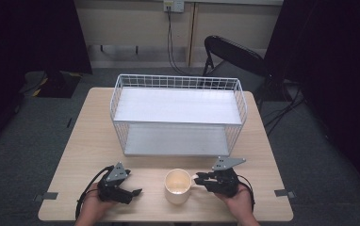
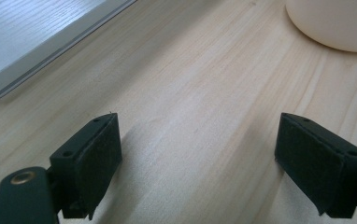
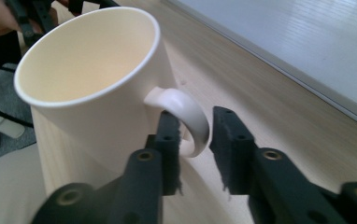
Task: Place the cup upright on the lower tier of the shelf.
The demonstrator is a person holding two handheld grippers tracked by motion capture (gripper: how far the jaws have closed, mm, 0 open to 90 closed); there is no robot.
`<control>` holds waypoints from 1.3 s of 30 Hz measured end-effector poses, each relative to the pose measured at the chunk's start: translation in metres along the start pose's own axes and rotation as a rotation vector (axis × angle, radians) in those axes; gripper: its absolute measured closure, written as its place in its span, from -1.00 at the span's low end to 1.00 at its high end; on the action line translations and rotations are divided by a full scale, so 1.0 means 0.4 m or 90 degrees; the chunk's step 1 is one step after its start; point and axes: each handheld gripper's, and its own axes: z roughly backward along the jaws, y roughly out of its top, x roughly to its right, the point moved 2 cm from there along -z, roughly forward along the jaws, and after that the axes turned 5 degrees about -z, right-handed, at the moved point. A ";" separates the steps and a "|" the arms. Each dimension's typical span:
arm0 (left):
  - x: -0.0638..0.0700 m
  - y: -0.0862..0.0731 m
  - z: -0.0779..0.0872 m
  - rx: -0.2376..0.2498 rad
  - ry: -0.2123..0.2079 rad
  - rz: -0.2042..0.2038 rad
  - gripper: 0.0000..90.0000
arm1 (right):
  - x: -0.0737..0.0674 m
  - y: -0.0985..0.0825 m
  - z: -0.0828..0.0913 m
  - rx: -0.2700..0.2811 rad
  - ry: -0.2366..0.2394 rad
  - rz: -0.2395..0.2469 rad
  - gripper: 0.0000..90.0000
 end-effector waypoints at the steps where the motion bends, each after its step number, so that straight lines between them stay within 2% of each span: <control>1: 0.000 0.000 0.000 0.000 0.000 0.000 -0.68 | 0.001 0.000 -0.003 0.002 -0.002 -0.003 0.53; 7: 0.000 0.000 0.000 0.000 0.001 0.001 -0.68 | 0.000 0.001 -0.011 0.003 -0.015 0.007 0.54; 8: 0.000 0.000 0.000 0.000 0.000 0.001 -0.68 | -0.003 0.001 -0.012 0.006 -0.028 0.016 0.59; 13: 0.000 0.000 0.000 0.000 0.000 0.001 -0.67 | -0.009 0.003 -0.017 0.015 -0.039 0.024 0.68; 14: 0.000 0.000 0.000 0.000 0.000 0.001 -0.67 | -0.012 0.005 -0.018 0.018 -0.050 0.029 0.70; 23: -0.001 0.000 0.000 0.000 0.001 0.002 -0.67 | -0.018 0.005 -0.011 0.033 -0.085 0.039 0.80; 27: -0.001 0.000 0.000 0.000 0.001 0.001 -0.67 | -0.017 0.009 0.002 0.050 -0.107 0.027 0.86; 31: -0.001 0.000 0.000 0.000 0.001 0.002 -0.67 | -0.011 0.006 0.005 0.050 -0.103 0.012 0.88; 34: -0.001 0.000 0.000 0.000 0.001 0.001 -0.67 | -0.005 0.006 0.010 0.053 -0.099 -0.012 0.89; 39: -0.001 0.000 0.000 0.000 0.001 0.001 -0.67 | 0.001 0.011 0.019 0.058 -0.108 -0.022 0.89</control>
